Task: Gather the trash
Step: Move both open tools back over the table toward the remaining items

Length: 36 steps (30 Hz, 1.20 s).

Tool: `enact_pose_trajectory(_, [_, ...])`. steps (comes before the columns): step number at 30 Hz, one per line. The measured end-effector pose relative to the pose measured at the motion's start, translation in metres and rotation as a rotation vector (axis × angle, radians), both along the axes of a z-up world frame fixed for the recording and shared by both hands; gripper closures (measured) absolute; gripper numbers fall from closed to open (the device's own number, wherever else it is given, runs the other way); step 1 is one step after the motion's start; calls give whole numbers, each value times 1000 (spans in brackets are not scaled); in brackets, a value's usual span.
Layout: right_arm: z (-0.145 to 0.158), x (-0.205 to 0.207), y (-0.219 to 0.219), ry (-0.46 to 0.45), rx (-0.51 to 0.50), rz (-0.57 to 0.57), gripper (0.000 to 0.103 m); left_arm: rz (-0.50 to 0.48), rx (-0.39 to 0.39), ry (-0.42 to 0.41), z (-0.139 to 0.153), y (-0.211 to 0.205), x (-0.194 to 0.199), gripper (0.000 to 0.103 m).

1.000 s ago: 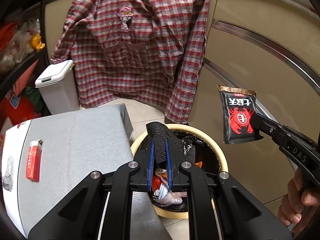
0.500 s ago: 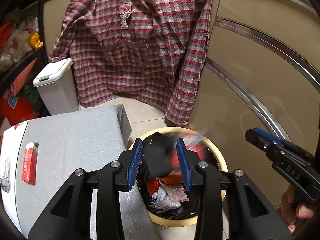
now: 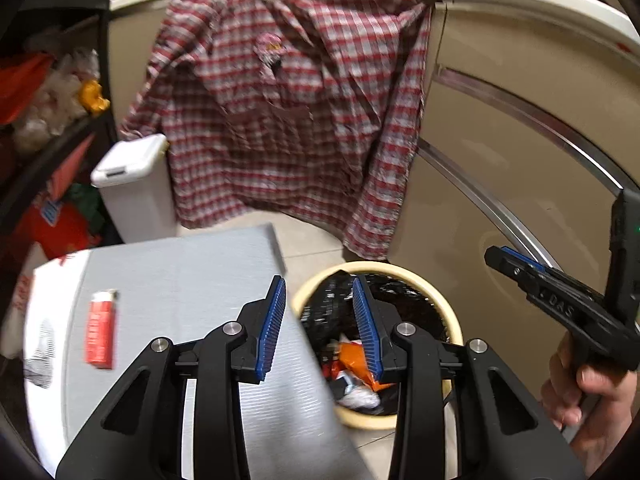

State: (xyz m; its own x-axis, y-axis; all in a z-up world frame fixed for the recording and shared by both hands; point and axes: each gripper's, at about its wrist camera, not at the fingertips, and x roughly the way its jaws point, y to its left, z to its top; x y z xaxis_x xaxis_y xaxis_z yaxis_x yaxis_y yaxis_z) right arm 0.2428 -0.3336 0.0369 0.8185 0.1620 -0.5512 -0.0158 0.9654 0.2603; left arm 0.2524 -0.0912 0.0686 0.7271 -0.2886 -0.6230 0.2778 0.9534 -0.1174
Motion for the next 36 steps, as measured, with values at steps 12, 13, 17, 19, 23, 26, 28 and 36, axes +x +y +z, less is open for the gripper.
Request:
enact_pose_trajectory(12, [16, -36, 80, -98, 33, 157, 71, 104, 51, -81, 42, 145, -72, 69])
enact_pose_trajectory(13, [16, -40, 90, -103, 39, 184, 76, 114, 57, -83, 42, 154, -77, 69])
enact_pose_trajectory(17, [8, -54, 139, -108, 34, 305, 91, 163, 79, -91, 36, 194, -93, 69])
enact_pose_trajectory(19, [2, -61, 167, -106, 17, 374, 91, 195, 69, -94, 31, 210, -97, 69])
enact_pose_trajectory(23, [-16, -74, 217, -83, -21, 483, 90, 272, -24, -78, 14, 243, -100, 69])
enact_pose_trajectory(26, [-37, -80, 251, -41, -29, 559, 88, 309, -42, -74, 11, 260, -100, 69])
enact_pose_trajectory(28, [-51, -83, 269, -13, -37, 599, 88, 323, -29, -97, 14, 267, -101, 69])
enact_pose_trajectory(36, [-110, -88, 329, 130, -74, 739, 72, 338, -35, -132, 21, 289, -106, 69])
